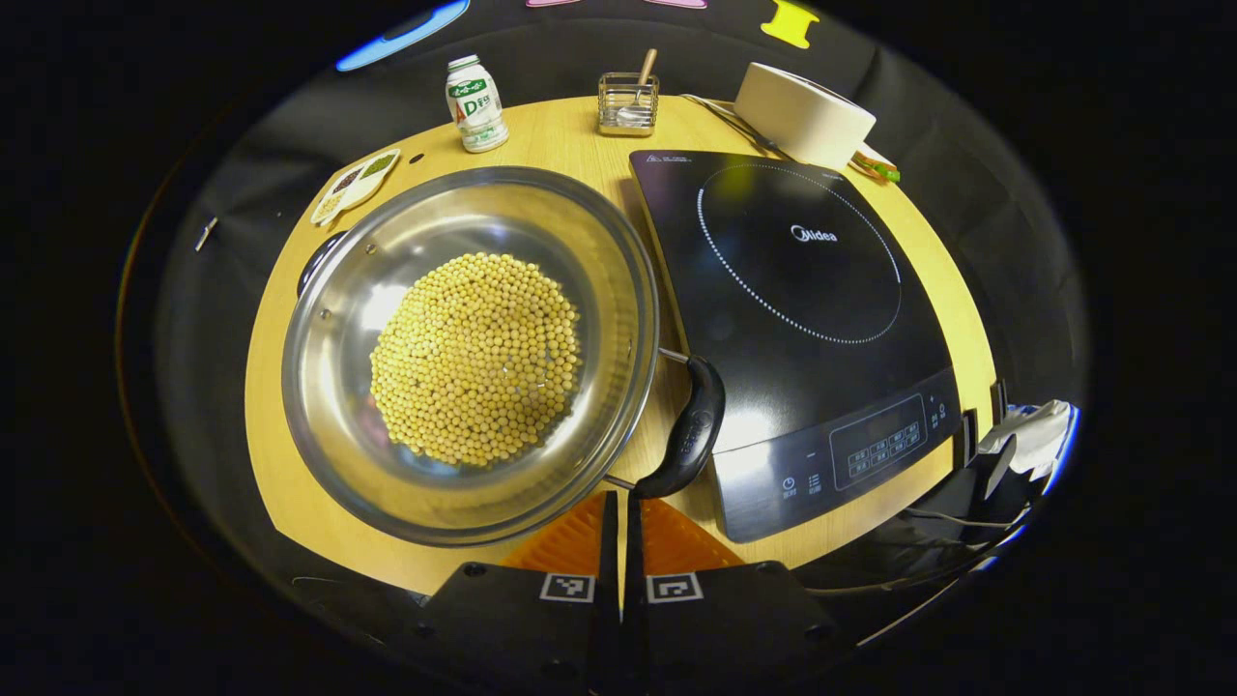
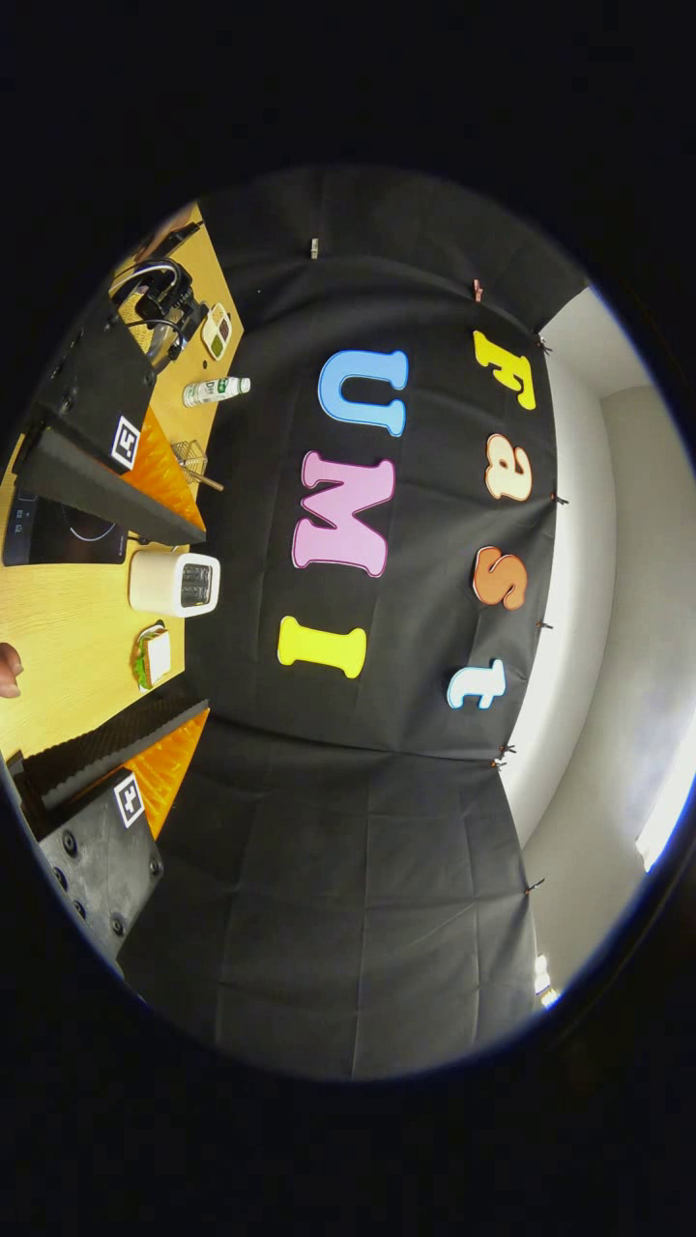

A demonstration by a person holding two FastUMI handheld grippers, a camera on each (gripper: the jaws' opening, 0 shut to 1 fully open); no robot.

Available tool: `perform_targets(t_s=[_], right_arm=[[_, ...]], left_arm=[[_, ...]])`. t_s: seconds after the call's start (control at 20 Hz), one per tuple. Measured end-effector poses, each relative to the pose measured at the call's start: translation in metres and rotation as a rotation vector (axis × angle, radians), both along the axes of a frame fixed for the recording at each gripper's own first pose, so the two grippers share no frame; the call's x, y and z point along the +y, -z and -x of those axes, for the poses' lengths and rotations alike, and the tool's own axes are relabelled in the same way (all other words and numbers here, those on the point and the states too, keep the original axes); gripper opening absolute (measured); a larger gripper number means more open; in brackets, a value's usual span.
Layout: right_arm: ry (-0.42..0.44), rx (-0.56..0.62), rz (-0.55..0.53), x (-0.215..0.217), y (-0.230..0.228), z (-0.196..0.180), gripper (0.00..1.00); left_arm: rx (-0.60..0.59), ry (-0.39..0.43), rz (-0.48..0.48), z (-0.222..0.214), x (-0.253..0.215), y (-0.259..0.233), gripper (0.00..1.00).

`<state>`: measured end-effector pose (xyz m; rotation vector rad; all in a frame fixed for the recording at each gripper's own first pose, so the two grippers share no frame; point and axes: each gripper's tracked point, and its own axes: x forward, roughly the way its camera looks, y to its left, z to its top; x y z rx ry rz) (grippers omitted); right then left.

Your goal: First push the handle of the pot to place it horizontally, then grasp the pot with both hands and set it on the induction cooktop.

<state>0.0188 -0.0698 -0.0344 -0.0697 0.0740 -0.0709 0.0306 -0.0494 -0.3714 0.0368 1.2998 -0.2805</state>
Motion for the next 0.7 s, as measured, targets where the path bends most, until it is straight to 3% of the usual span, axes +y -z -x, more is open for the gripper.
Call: perform_targets(t_s=[0.7], right_arm=[[0.026, 0.018, 0.013, -0.009, 0.006, -0.003, 0.98]], left_arm=[[-0.028, -0.058, 0.028, -0.048, -0.040, 0.002, 0.05]])
